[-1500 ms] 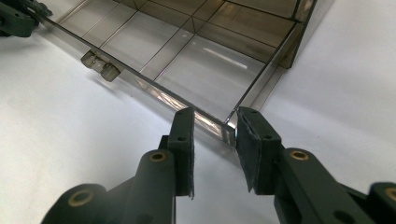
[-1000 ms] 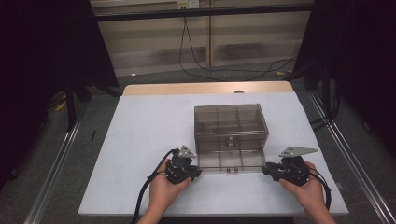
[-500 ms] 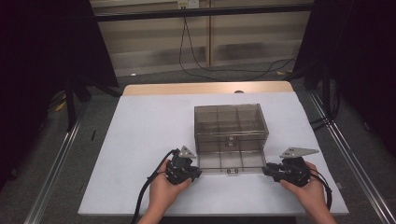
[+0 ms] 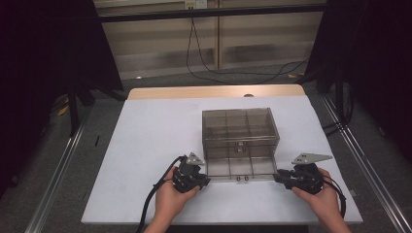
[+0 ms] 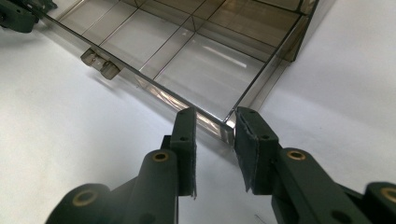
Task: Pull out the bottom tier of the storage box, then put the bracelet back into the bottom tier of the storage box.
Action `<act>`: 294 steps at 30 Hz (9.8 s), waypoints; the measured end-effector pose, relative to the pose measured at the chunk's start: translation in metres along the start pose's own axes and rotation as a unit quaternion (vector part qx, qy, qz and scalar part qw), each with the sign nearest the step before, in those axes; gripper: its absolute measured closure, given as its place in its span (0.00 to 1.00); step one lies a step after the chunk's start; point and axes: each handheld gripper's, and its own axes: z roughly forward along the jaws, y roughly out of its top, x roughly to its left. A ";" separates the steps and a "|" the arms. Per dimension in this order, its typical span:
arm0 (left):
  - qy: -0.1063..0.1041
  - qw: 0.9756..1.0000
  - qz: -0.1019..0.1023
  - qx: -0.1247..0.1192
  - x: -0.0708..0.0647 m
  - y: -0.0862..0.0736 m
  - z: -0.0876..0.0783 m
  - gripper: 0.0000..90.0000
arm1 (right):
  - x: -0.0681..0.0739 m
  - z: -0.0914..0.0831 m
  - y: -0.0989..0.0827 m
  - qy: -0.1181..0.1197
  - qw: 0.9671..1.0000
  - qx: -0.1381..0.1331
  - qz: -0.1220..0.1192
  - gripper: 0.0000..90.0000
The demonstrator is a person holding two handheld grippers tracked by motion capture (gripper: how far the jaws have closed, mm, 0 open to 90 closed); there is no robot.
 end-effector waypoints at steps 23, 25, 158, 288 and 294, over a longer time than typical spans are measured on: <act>-0.004 1.000 -0.010 -0.019 0.011 0.002 -0.016 0.63 | -0.001 -0.002 0.000 0.003 1.000 0.002 0.001 0.67; -0.005 1.000 -0.015 -0.019 0.013 0.002 -0.019 0.62 | -0.001 -0.002 0.000 0.003 1.000 0.002 0.000 0.66; 0.009 0.997 -0.031 0.064 0.023 0.058 -0.022 0.94 | -0.003 -0.002 0.000 -0.003 1.000 0.006 0.015 0.28; 0.040 0.998 -0.050 -0.025 0.029 0.127 -0.049 1.00 | 0.000 -0.001 0.002 0.007 1.000 0.006 0.008 0.28; 0.042 0.997 -0.054 -0.028 0.032 0.127 -0.033 1.00 | 0.001 -0.002 0.002 0.007 1.000 0.005 0.010 0.28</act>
